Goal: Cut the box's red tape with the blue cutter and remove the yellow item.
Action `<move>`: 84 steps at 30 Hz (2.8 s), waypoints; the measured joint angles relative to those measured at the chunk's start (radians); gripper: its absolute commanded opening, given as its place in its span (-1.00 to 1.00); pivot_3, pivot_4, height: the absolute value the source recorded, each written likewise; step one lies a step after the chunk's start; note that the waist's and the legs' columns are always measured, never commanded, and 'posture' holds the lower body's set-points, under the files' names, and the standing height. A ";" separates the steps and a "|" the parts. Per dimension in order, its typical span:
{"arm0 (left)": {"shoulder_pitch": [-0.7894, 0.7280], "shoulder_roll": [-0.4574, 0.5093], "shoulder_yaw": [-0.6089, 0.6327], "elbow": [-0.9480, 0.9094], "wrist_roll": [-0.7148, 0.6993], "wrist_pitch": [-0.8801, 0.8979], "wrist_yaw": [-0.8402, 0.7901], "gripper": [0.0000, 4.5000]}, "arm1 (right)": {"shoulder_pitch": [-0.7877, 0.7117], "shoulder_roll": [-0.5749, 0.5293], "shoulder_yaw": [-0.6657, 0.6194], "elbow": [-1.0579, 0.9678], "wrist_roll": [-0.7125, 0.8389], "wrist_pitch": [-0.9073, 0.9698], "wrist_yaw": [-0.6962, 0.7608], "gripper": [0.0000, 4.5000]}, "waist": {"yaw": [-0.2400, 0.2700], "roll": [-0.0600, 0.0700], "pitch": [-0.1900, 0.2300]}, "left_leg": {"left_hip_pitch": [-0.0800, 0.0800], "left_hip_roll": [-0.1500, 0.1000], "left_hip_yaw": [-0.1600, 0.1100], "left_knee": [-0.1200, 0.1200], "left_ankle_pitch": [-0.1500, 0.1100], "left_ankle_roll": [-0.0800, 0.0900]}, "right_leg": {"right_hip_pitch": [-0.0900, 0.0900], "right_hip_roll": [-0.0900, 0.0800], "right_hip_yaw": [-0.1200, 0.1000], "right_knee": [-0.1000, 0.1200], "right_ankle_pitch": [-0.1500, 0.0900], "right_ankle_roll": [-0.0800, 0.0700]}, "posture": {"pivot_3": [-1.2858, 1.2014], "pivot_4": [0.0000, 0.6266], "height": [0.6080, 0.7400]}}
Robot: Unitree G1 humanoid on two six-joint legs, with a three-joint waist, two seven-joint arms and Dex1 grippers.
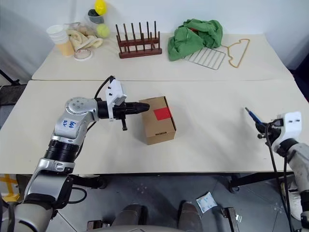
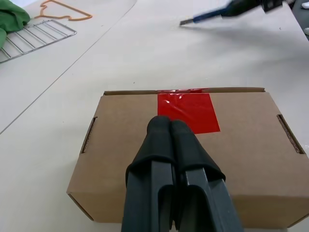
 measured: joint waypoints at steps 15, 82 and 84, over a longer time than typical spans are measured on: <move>0.080 0.016 0.016 -0.106 -0.004 0.065 0.043 -1.00 | 0.073 -0.329 -0.146 -0.426 0.162 0.371 0.553 0.69 | 0.002 0.002 0.001 | 0.001 0.001 -0.001 0.005 0.000 0.000 | 0.003 0.000 0.000 0.001 0.002 -0.001 | 0.03 -0.52 1.00; 0.060 0.087 0.010 -0.242 -0.137 0.255 -0.016 -1.00 | -0.494 0.229 0.144 -0.703 -0.028 1.131 0.242 0.81 | -0.005 0.003 0.001 | -0.002 0.000 -0.003 0.009 -0.001 -0.001 | 0.000 0.000 -0.002 0.008 0.003 0.000 | 0.03 -0.52 1.00; 0.033 0.046 -0.030 -0.192 -0.090 0.204 0.017 -1.00 | -0.569 0.294 0.136 -0.662 -0.027 1.218 0.176 0.99 | -0.007 0.003 0.001 | -0.002 0.000 -0.003 0.008 -0.001 -0.001 | -0.001 0.000 -0.002 0.009 0.003 0.000 | 0.03 -0.52 1.00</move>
